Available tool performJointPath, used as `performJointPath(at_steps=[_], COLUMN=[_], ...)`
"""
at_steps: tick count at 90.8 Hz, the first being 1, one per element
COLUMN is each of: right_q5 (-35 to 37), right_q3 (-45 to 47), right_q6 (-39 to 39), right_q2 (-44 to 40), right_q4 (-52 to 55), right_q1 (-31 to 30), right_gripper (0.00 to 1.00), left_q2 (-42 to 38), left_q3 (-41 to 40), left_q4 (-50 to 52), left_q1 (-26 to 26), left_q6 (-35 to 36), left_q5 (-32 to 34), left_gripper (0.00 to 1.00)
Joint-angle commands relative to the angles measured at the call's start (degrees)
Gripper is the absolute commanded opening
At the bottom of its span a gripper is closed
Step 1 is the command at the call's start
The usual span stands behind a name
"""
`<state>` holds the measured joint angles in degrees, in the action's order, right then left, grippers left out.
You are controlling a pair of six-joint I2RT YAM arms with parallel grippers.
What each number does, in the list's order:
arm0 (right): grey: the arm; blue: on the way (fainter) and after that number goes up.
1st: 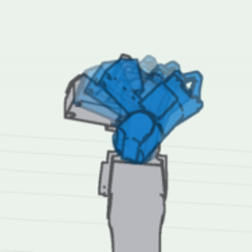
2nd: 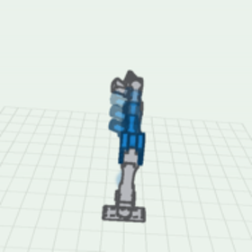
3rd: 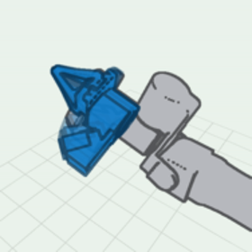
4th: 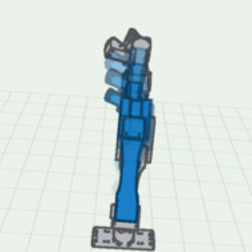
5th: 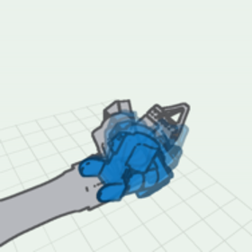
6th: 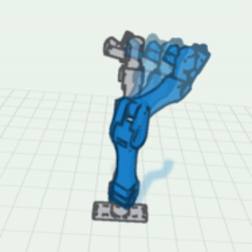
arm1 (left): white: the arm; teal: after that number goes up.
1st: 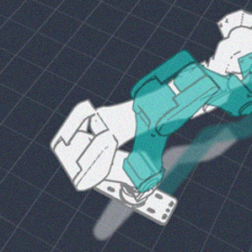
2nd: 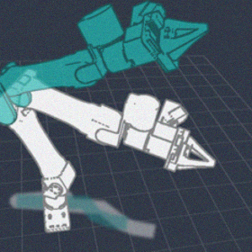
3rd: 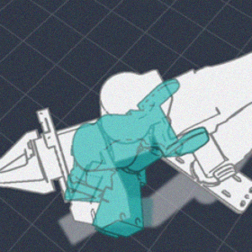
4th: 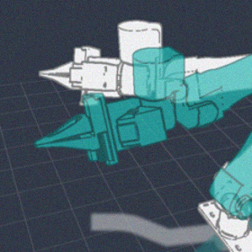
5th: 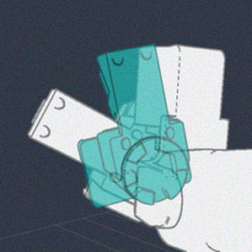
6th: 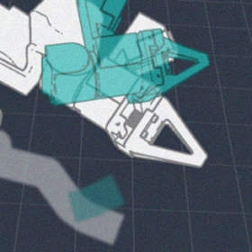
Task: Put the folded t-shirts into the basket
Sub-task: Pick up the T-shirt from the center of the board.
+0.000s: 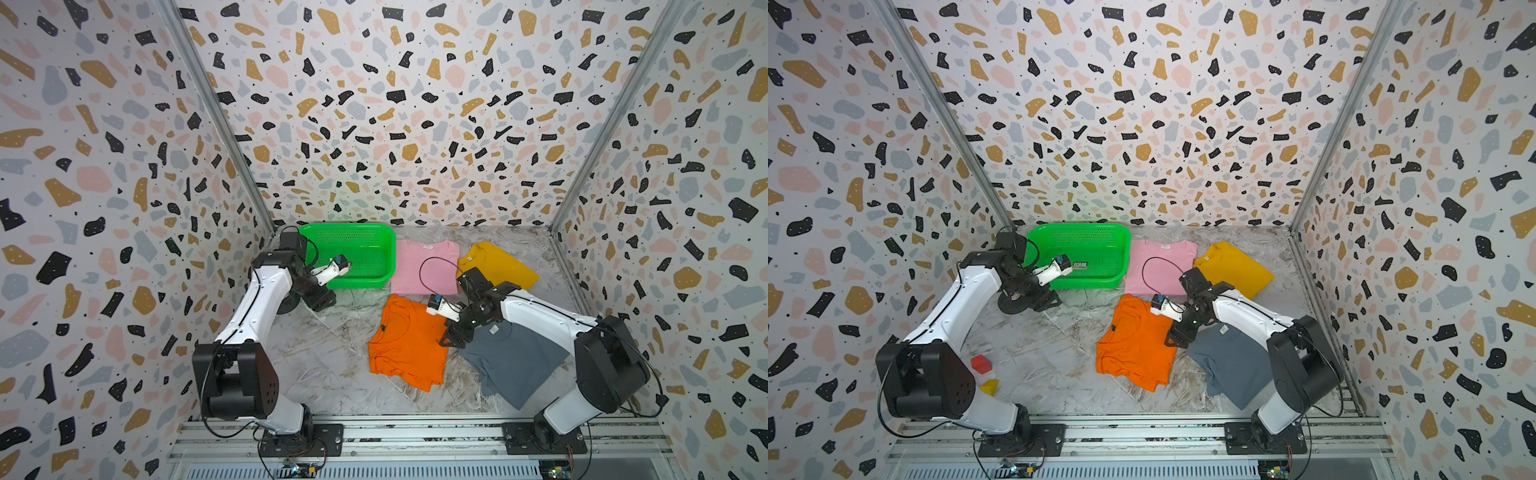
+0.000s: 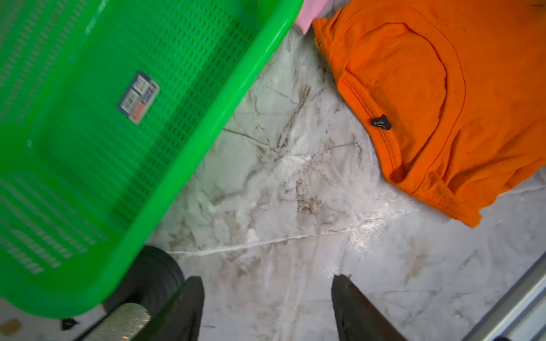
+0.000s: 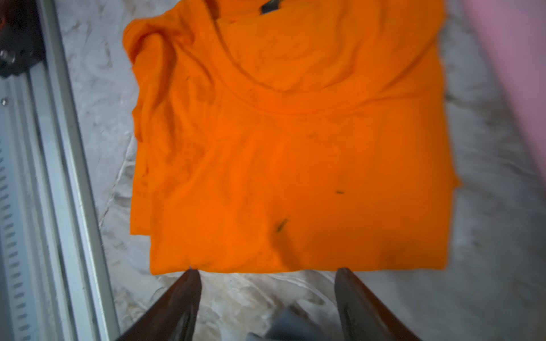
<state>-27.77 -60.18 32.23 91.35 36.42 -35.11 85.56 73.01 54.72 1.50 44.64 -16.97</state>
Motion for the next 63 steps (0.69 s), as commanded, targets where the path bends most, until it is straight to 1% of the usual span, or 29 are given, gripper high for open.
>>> performJointPath(at_steps=[1, 13, 21, 26, 35, 46, 55, 63], right_q5=[2.2, 3.5, 5.4, 5.0, 2.4, -0.2, -5.8, -11.4], right_q3=[1.4, 3.0, 2.9, 2.9, 1.3, -3.8, -9.9, -14.9], right_q6=[7.3, 7.8, 7.9, 7.0, 5.1, 2.4, -0.6, -2.9], right_q2=[-1.6, 0.4, 3.4, 5.0, 7.7, 12.3, 15.0, 15.9], right_q4=[7.8, 8.7, 8.3, 7.2, 6.9, 7.7, 8.6, 9.3], right_q1=[-4.7, -9.3, -12.3, -13.7, -16.4, -20.8, -23.1, -23.4], right_gripper=[0.72, 0.66, 0.59, 0.56, 0.54, 0.51, 0.51, 0.53], left_q2=[-4.0, -7.3, -7.6, -7.4, -7.1, -6.2, -5.6, -5.1], left_q3=[-4.7, -8.6, -9.3, -9.2, -8.0, -5.9, -5.8, -6.4], left_q4=[-2.9, -4.5, -3.8, -3.2, -1.9, 0.0, 0.9, 0.7], left_q1=[0.9, 1.1, 1.2, 1.5, 2.5, 3.4, 3.4, 3.4], left_q6=[-14.5, -16.9, -18.1, -18.8, -19.4, -19.4, -18.4, -17.8], left_q5=[-0.9, 1.9, 3.8, 4.6, 5.9, 6.6, 6.6, 6.9], left_gripper=[0.70, 0.71, 0.71, 0.71, 0.71, 0.71, 0.71, 0.71])
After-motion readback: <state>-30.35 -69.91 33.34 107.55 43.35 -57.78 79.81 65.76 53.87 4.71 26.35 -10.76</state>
